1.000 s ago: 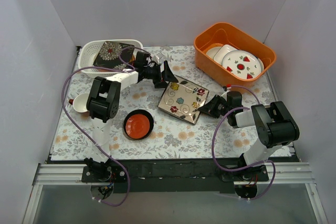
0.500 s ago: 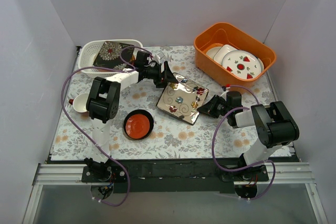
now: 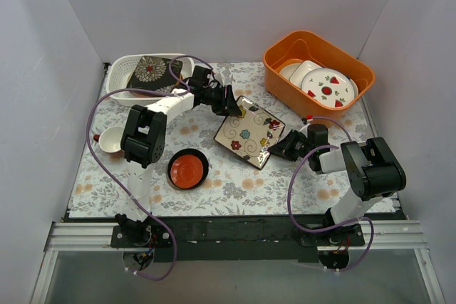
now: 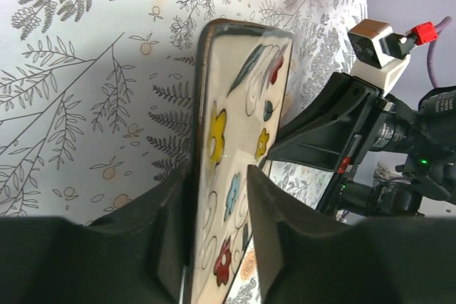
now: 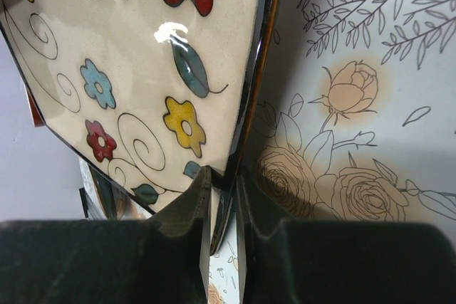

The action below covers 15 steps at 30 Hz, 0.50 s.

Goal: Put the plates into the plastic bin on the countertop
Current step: Pick up the plate from the corner of the board.

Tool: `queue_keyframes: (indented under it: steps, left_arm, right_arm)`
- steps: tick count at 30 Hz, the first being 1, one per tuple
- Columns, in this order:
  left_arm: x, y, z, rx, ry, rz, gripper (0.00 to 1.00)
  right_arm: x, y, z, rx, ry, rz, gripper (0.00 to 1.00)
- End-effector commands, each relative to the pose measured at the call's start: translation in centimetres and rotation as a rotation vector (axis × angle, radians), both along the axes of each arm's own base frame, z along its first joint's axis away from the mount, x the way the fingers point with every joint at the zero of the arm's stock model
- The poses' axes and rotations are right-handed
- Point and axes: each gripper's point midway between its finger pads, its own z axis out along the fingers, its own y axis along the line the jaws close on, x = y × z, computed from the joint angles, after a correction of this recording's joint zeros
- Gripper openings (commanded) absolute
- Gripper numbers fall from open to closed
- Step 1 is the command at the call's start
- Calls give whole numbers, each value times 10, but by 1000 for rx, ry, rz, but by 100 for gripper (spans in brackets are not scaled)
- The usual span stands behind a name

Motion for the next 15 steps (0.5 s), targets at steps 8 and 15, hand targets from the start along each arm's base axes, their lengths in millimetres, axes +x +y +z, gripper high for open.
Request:
queue_keyframes:
  steps: [8, 15]
  left_arm:
    - [-67, -53, 40, -149, 66, -265, 5]
    - [-72, -57, 34, -135, 78, -287, 0]
  right_arm:
    - [18, 15, 28, 23, -162, 56, 5]
    - [18, 15, 29, 23, -168, 56, 5]
